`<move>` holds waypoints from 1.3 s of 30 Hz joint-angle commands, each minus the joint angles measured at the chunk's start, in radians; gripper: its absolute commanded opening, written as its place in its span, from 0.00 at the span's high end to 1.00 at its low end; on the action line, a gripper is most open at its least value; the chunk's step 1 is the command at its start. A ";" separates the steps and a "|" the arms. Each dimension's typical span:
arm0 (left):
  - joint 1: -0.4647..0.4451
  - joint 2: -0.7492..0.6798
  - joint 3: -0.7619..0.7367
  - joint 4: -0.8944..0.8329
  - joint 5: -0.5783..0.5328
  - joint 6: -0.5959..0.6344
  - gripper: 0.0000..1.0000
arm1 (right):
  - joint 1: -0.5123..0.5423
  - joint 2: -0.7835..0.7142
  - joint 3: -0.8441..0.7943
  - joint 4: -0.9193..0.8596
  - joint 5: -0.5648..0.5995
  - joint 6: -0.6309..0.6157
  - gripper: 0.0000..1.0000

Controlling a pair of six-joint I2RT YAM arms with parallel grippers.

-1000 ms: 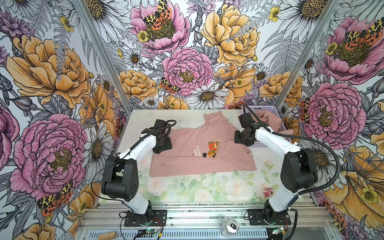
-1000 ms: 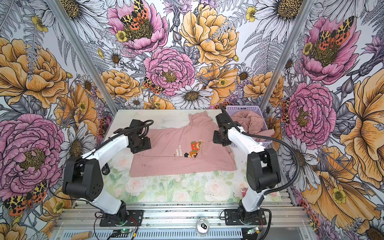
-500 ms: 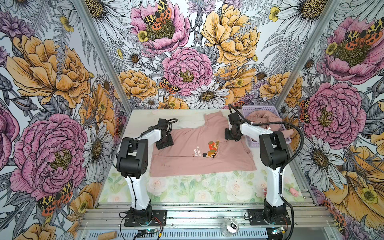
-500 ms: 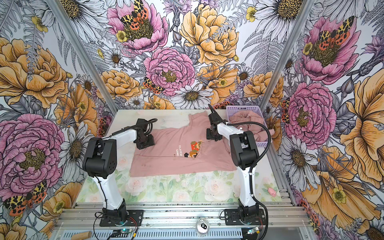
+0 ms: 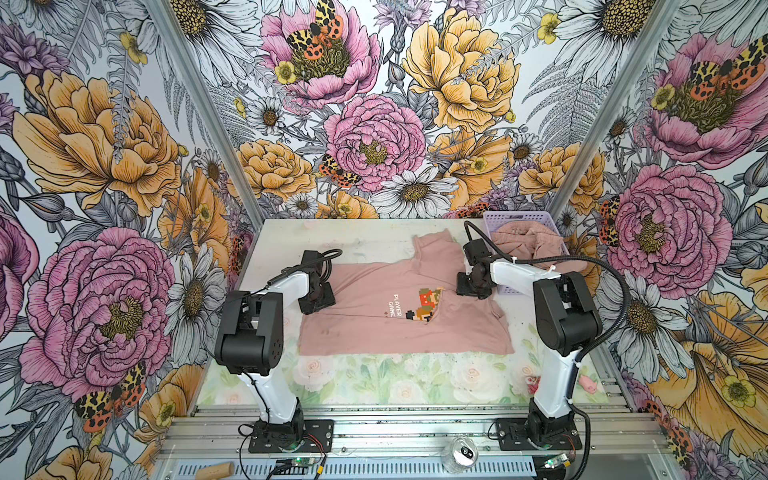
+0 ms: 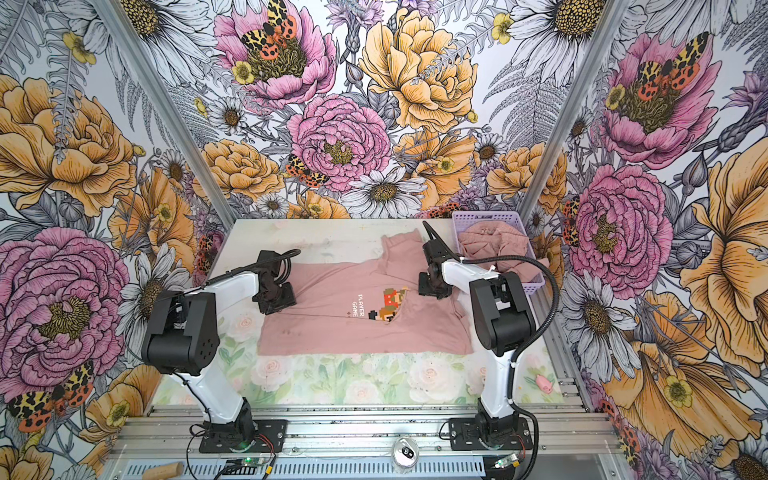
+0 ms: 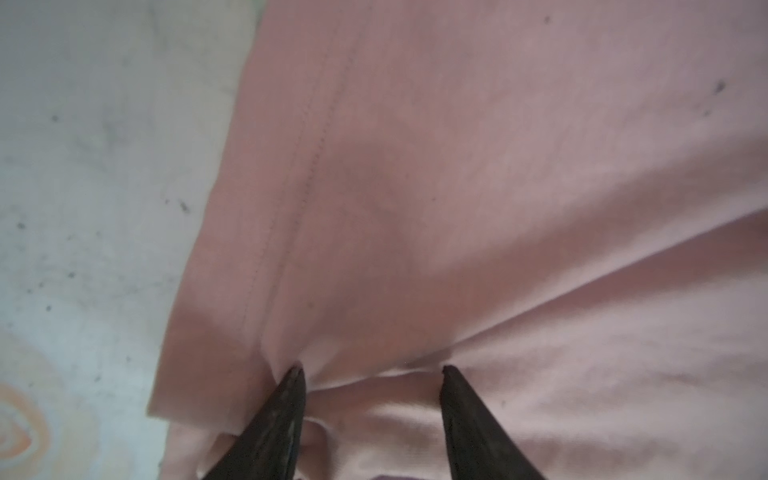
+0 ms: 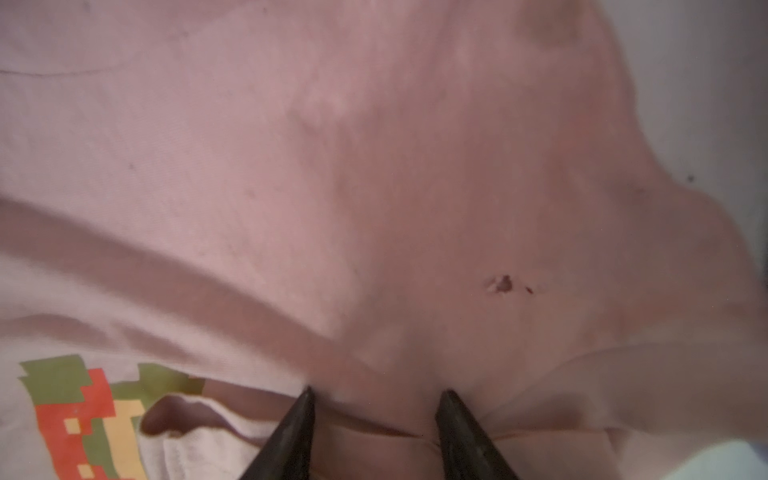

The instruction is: Fold and stack the mixed laundry pile

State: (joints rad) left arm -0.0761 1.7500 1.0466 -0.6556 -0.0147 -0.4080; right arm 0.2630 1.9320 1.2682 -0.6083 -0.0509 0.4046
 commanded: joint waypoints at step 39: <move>0.043 -0.003 0.004 -0.144 -0.028 0.006 0.46 | 0.044 0.006 -0.029 -0.142 -0.040 0.041 0.49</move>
State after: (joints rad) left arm -0.0452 1.7714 1.0836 -0.7471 -0.0479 -0.3817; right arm 0.2966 1.9430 1.2968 -0.6704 -0.0811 0.4244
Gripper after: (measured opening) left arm 0.542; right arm 0.508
